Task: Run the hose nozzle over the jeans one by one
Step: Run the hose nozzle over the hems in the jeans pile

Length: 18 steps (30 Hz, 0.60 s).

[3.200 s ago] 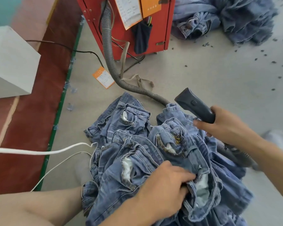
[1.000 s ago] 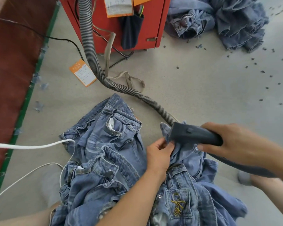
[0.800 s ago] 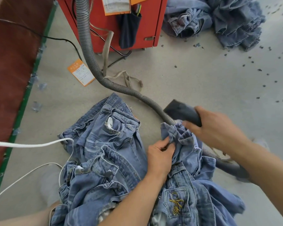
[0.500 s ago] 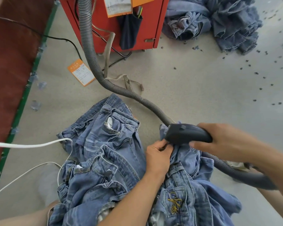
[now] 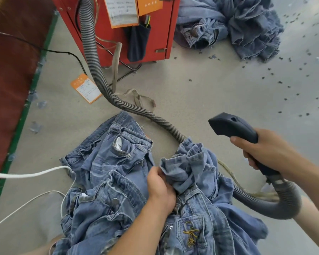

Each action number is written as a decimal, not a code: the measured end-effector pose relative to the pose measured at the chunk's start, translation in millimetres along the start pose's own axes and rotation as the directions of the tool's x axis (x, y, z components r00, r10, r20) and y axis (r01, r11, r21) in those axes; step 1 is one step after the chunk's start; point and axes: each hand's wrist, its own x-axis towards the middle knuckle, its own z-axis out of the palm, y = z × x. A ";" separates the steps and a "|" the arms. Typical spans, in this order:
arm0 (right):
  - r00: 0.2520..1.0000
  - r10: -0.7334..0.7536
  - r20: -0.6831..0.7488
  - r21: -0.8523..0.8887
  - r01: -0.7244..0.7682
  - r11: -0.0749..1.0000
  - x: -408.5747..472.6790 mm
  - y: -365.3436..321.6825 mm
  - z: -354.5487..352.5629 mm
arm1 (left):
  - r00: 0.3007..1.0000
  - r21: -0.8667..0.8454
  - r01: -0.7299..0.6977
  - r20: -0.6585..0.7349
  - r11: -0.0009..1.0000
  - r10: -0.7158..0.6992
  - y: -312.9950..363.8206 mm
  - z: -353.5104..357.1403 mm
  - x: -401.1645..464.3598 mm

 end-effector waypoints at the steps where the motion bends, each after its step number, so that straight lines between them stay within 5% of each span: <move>1: 1.000 0.006 0.007 -0.008 -0.006 1.000 0.0 1.6 3.2 | 1.000 -0.028 0.021 -0.005 0.999 -0.021 2.7 1.5 -0.6; 9: 0.998 -0.033 0.057 -0.096 0.038 0.995 -1.9 -11.5 29.8 | 0.989 -0.079 0.128 -0.060 0.989 -0.133 4.6 -6.2 0.9; 18: 0.985 -0.087 0.151 -0.155 0.111 0.982 -10.9 0.0 14.4 | 0.937 0.063 0.326 0.109 0.943 -0.332 14.9 -4.1 13.0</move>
